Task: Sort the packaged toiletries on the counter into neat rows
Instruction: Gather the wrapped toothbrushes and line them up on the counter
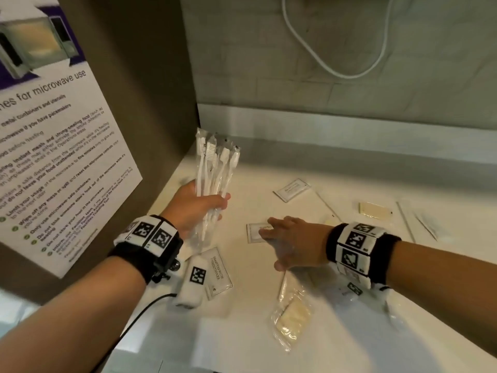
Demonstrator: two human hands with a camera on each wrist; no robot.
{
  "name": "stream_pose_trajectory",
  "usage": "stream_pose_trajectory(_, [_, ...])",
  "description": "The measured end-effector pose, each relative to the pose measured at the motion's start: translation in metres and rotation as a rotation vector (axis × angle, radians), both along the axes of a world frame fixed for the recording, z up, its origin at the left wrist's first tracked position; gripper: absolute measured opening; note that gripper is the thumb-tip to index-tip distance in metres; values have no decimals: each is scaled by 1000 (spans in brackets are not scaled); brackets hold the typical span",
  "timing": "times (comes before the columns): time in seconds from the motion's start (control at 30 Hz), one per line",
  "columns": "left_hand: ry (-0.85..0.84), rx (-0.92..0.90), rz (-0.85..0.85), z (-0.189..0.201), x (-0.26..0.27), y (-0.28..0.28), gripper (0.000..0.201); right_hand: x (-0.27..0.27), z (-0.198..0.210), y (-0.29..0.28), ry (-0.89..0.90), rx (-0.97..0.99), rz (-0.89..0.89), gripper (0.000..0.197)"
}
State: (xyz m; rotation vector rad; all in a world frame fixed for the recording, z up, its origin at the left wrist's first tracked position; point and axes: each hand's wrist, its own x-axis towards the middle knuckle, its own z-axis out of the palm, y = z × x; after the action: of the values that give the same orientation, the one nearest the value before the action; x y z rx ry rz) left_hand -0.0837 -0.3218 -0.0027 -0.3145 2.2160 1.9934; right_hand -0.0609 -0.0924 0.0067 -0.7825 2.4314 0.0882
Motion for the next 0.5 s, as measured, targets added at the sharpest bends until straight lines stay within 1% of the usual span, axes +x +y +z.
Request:
stream_pose_trajectory(0.07, [1,-15,-23,2,2,7,40,0,0,8,-43,-18,-37,70])
stream_pose_trajectory(0.17, [-2,-40,-59,5,3,16,40,-13,9,11,-59,-43,-73,56])
stream_pose_trajectory(0.2, [-1,-47,-65,5,3,18,39,-22,13,10,-36,-61,-94,52])
stream_pose_trajectory(0.27, [-1,-45,-63,4,2,23,31,-43,18,9,73,-131,-158,49])
stream_pose_trajectory(0.3, [-2,-36,-54,4,2,25,29,-54,19,8,132,-162,-189,49])
stream_pose_trajectory(0.37, [-5,-24,-39,2,-1,29,29,-74,15,9,192,-167,-243,54])
stream_pose_trajectory(0.47, [0,-39,-51,0,-5,33,30,-88,3,10,181,-83,-284,66])
stream_pose_trajectory(0.5, [2,-44,-55,0,-7,35,30,-89,-1,11,179,-60,-261,65])
